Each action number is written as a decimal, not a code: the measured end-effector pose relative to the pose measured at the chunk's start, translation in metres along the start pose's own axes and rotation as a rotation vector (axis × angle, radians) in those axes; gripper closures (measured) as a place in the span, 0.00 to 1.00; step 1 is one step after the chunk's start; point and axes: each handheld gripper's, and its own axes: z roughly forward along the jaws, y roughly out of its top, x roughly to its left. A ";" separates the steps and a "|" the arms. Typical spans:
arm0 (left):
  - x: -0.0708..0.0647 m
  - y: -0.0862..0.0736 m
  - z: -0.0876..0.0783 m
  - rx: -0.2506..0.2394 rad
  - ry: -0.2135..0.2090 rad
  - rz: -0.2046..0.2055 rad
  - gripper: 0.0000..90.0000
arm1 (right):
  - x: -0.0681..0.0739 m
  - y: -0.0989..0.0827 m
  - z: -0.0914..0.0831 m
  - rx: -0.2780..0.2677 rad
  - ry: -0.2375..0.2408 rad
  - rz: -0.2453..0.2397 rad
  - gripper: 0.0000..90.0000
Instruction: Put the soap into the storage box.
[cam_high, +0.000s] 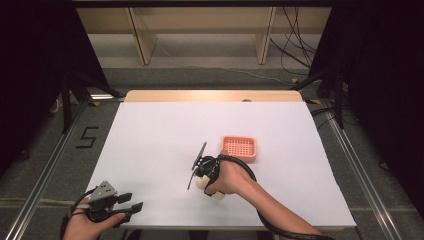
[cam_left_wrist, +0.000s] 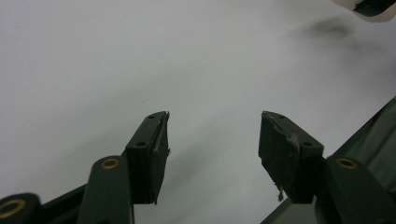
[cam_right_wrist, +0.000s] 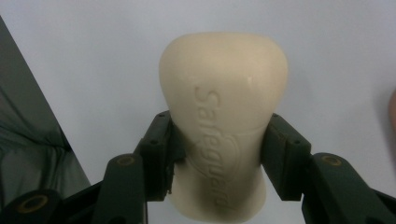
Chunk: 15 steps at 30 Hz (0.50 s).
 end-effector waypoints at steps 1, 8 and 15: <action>0.002 0.000 0.001 -0.001 -0.011 0.016 0.47 | -0.001 -0.001 -0.001 0.004 0.001 0.005 0.56; 0.002 0.000 0.001 -0.006 -0.016 -0.004 0.47 | -0.013 -0.014 -0.010 0.036 -0.011 0.077 0.56; 0.002 0.000 0.001 -0.011 -0.013 0.000 0.47 | -0.022 -0.023 -0.014 0.037 -0.036 0.002 0.56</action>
